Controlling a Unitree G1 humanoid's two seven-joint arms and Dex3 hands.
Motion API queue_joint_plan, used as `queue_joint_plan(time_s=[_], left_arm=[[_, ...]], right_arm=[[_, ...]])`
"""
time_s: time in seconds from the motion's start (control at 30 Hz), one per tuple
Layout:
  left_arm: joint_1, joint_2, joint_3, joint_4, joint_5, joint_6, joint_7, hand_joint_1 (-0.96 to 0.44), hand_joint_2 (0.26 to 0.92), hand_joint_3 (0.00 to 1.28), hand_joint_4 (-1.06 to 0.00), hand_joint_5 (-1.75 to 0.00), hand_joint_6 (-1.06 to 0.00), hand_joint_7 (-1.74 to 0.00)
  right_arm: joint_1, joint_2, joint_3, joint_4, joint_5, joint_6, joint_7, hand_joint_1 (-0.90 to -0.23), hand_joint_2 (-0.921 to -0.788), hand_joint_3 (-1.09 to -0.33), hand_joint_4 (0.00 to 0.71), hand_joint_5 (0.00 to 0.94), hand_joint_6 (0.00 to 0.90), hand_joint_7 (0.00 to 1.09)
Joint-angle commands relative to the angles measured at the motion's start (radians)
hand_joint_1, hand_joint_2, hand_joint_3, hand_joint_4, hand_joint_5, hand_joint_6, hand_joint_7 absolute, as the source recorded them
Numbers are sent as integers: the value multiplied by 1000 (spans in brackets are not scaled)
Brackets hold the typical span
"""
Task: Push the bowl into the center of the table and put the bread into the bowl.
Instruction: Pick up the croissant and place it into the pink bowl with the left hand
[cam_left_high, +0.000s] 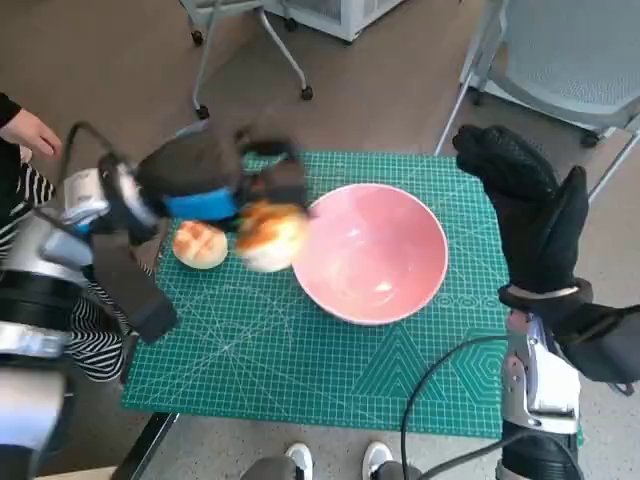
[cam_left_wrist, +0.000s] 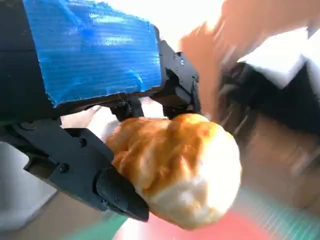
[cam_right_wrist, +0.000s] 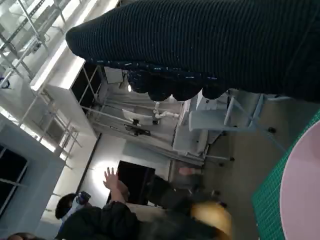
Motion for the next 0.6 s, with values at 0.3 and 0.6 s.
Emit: queue_joint_plan(time_s=[0.3,0.6], left_arm=[[-51,-162,-11,105,141,23,-65,0,920,38,-705,-1063,-680,-1186],[-76,-257,-23,256,223,25,-41,-1,920,87,-648,-1121,-623,-1249]], right_arm=[[36,-7,-3,-15,-8,9,-5,-685,-921,-675,197,2,73,580],[48,-7,-10,-22,-7,9,-10,-685,-921,-672,199,2,77,577]])
